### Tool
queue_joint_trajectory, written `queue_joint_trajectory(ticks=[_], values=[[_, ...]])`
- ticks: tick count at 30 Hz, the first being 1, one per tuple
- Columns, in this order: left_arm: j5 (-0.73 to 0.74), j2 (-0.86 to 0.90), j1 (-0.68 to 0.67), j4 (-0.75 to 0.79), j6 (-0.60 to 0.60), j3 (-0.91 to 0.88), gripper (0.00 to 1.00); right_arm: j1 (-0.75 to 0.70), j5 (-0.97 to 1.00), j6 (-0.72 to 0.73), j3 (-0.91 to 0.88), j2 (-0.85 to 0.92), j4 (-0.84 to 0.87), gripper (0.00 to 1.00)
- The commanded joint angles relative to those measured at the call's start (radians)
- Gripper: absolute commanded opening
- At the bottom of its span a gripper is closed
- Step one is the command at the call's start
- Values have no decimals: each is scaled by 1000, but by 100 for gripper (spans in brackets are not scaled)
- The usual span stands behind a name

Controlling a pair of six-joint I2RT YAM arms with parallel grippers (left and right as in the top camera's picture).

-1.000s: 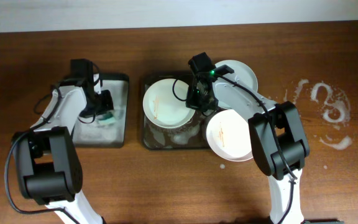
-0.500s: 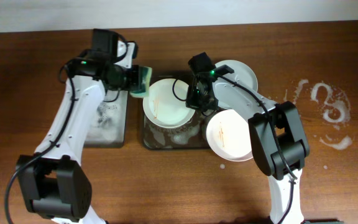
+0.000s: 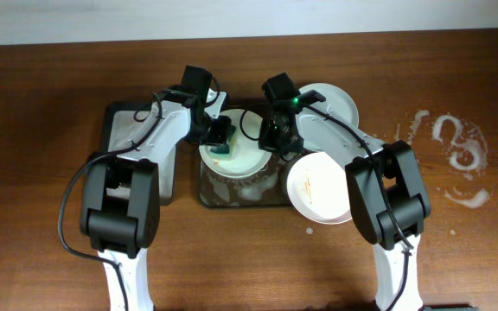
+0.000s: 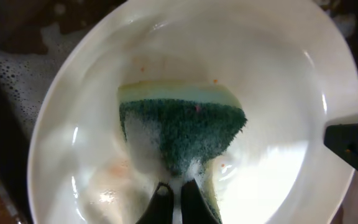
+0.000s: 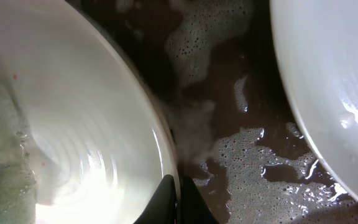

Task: Clean dirty plates on tray and stack at the side
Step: 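Scrub the white plate with the sponge while the right gripper holds it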

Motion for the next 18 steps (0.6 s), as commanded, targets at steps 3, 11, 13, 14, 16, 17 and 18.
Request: queue_joint_trajectory(ticks=[3,11,13,14,16,17,18], values=[[69,15,0,-6,15,2,1,3,8,-8,-2,18,-2,4],[-130,60,0,69,-5,2,1,3,8,-8,-2,18,-3,4],[-119,60,-1,84,-5,2,1,3,8,-8,-2,18,-4,4],[-94,60,-4,79,-3,2,1,3,9,-8,-2,18,-4,4],[-42,60,-13,46,28,2,1,3,9,-8,-2,18,-4,4],[-39,60,-21,3,40,2,1,3,8,-8,-2,18,-4,4],[-40,60,-27,-32,53,2,1,3,8,-8,-2,18,-4,4]])
